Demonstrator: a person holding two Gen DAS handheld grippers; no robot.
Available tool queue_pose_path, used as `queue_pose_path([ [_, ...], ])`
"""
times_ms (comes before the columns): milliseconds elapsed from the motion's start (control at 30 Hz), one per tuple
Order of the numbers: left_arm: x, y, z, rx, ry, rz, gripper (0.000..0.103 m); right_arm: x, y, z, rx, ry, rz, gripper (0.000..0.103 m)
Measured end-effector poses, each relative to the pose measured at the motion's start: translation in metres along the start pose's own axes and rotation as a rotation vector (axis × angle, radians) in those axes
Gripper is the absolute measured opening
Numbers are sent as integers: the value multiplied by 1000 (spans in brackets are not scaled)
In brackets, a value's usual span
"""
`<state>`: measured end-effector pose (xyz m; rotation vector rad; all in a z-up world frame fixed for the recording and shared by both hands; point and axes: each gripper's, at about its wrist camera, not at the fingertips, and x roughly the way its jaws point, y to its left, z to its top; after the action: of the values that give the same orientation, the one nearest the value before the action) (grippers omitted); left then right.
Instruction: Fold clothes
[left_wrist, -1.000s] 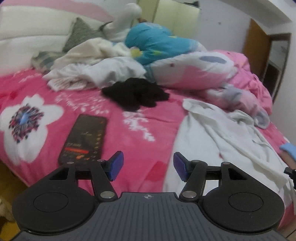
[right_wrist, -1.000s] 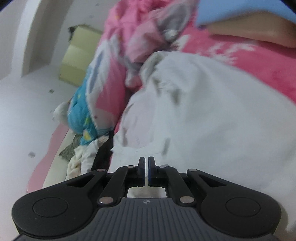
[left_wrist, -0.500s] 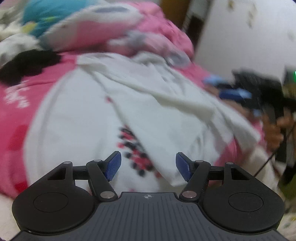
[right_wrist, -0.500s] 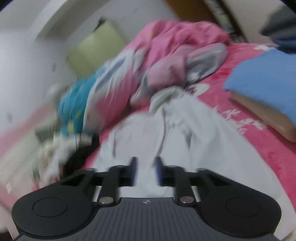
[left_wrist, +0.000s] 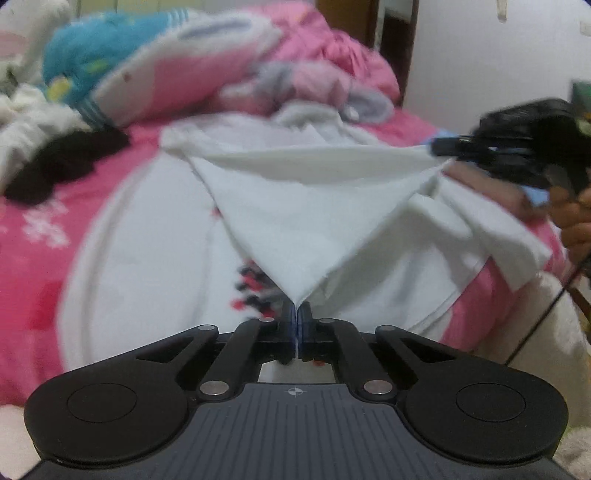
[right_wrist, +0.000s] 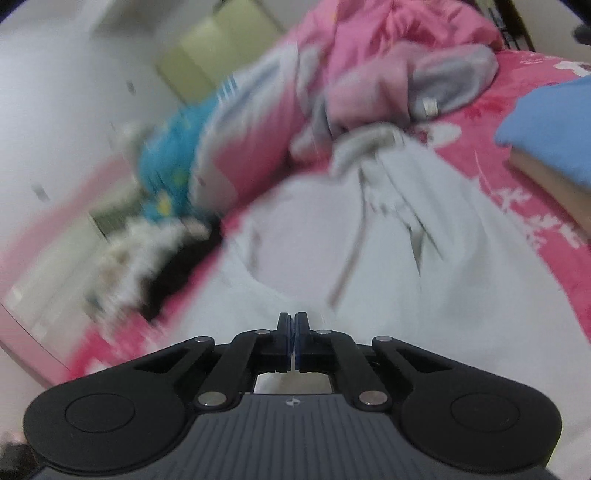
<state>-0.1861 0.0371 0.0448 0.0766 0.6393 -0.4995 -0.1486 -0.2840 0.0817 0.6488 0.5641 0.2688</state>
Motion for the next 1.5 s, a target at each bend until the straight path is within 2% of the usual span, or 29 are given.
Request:
queue_pose_path([
  [100, -14, 6, -8, -11, -1, -1, 0, -27, -6, -7, 94, -28, 61, 1],
  [200, -11, 13, -20, -27, 38, 21, 0, -20, -15, -36, 122, 57, 18, 1],
  [300, -9, 25, -24, -86, 53, 23, 0, -8, -22, -61, 162, 130, -16, 1],
  [433, -28, 28, -23, -90, 1, 15, 0, -21, -1, -53, 105, 55, 38, 1],
  [567, -20, 32, -36, -101, 49, 28, 0, -21, 5, -60, 76, 80, 54, 1],
  [700, -16, 36, -45, -101, 77, 26, 0, -3, -9, -87, 96, 187, -44, 2],
  [833, -26, 46, -37, -142, 45, -6, 6, -6, -11, -92, 61, 214, -108, 8],
  [900, -32, 52, -33, -162, 29, -22, 18, -15, -9, -86, 35, 212, -135, 27],
  [933, -34, 54, -31, -172, 21, -30, 20, -23, -7, -84, 13, 200, -154, 41],
  [967, -37, 57, -29, -182, 13, -38, 22, -31, -6, -81, -10, 186, -173, 46],
  [1100, -47, 67, -20, -223, -19, -70, 25, -63, 0, -58, -77, 128, -200, 47],
  [1233, -22, 72, 11, -205, -68, -95, 25, -52, 21, -10, -164, 46, -152, 47],
  [1367, 6, 85, 29, -278, -92, -158, 26, 6, 60, 40, -260, 32, -64, 47],
  [1500, 45, 85, 29, -216, -30, -180, 26, 94, 103, 71, -434, 89, -24, 47],
])
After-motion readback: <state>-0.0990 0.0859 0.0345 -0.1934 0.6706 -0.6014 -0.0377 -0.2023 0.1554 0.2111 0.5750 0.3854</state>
